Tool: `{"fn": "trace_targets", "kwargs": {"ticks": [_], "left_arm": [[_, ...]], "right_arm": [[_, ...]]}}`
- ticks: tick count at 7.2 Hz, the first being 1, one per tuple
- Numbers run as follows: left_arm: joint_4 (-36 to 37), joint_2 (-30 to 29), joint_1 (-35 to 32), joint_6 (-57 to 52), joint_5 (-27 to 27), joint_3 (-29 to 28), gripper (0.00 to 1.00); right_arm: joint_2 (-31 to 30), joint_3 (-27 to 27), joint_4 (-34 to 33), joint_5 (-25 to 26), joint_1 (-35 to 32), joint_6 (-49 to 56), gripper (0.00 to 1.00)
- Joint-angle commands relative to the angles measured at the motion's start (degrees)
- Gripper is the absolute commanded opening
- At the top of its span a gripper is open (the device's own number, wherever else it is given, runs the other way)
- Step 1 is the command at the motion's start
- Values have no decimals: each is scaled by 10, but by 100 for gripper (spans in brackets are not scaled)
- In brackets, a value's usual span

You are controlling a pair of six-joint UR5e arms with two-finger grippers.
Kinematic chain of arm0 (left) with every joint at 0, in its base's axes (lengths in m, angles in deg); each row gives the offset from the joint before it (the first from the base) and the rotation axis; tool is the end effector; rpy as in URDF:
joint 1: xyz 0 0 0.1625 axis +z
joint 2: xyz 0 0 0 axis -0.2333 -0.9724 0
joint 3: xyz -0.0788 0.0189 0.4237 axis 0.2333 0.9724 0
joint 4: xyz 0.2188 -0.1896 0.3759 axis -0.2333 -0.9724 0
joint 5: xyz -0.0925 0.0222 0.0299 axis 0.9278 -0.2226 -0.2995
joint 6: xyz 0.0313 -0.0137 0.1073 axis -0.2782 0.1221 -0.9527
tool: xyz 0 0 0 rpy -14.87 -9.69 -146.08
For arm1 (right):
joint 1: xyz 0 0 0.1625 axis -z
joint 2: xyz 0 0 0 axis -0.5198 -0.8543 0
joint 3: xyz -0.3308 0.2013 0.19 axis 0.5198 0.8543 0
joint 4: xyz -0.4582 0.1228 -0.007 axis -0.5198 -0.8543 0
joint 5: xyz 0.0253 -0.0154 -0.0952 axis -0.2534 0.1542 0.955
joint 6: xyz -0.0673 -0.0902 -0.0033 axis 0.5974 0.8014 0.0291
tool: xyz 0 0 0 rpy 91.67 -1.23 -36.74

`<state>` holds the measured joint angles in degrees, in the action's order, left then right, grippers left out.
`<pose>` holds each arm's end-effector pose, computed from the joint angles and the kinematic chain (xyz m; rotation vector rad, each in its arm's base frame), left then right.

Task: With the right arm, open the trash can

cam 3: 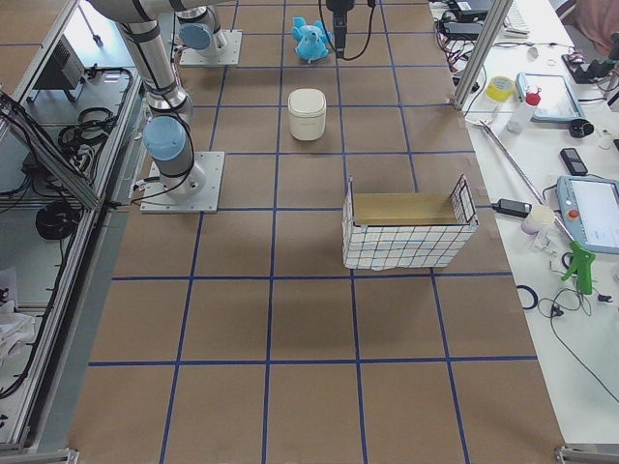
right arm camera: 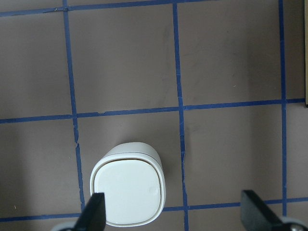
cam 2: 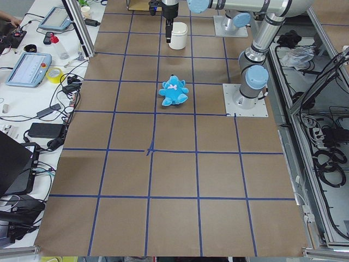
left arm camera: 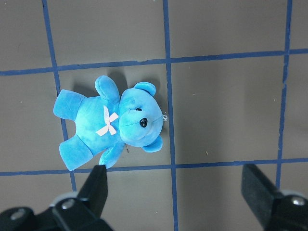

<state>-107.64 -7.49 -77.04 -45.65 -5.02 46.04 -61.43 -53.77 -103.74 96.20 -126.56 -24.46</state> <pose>-0.1344 -0.5312 0.4998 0.0753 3.1064 -0.0372 0.1844 -0.5636 0.5421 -0.0901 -3.1371 0.1146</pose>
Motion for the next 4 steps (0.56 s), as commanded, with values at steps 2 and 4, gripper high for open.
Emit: {"fn": "trace_targets", "kwargs": {"ticks": [2,4], "left_arm": [[0,0,0,0,0,0,100],[1,0,-1,0,0,0,100]], "right_arm": [[1,0,1,-1,0,-1,100],[2,0,1,-1,0,-2,92]]}}
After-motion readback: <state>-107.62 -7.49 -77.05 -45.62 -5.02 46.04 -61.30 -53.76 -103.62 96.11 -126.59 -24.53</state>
